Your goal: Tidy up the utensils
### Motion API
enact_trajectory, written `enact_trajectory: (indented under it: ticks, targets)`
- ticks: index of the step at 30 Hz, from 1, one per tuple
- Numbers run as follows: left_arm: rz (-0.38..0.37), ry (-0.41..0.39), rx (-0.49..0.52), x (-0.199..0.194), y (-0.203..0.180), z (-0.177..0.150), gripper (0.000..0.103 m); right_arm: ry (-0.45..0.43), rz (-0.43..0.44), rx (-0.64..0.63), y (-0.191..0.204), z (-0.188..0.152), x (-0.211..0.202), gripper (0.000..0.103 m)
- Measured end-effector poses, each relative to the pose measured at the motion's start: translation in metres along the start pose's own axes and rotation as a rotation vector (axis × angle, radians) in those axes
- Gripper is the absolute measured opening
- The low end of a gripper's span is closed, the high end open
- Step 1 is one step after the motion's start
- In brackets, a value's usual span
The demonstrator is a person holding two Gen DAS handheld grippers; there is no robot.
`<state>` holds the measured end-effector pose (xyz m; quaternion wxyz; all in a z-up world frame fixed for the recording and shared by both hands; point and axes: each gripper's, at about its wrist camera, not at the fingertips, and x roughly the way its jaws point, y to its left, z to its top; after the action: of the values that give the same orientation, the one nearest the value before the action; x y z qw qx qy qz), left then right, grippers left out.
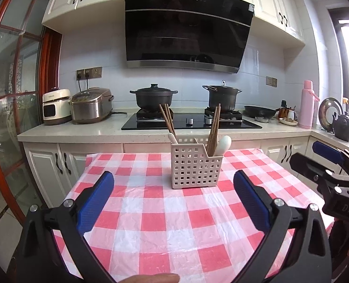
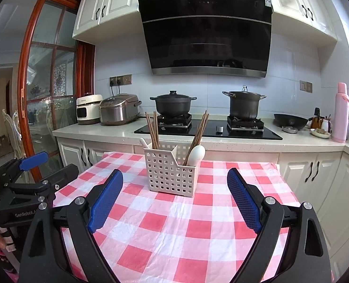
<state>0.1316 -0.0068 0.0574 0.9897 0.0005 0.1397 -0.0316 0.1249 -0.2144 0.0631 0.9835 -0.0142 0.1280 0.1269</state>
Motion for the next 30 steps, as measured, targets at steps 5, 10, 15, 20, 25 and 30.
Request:
enact_trajectory:
  ticks: [5,10,15,20,25,30]
  targets:
    - [0.0,-0.005,-0.001,-0.007,0.001,0.0,0.098,0.004,-0.003,-0.003,0.003,-0.001,-0.001,0.085]
    - [0.001,-0.004,-0.026,-0.007,0.009,0.002,0.098,0.008,0.005,-0.012,0.009,-0.001,0.001,0.085]
    - [0.007,0.002,-0.031,-0.006,0.012,0.001,0.098,0.015,0.017,-0.006,0.01,-0.002,0.003,0.085]
    - [0.009,0.001,-0.032,-0.005,0.013,0.001,0.098,0.017,0.02,-0.004,0.01,-0.003,0.003,0.085]
    - [0.007,0.001,-0.029,-0.005,0.013,0.001,0.098,0.013,0.018,0.002,0.01,-0.003,0.002,0.085]
    - [0.008,0.001,-0.023,-0.005,0.012,0.0,0.098,0.014,0.019,0.015,0.008,-0.005,0.002,0.085]
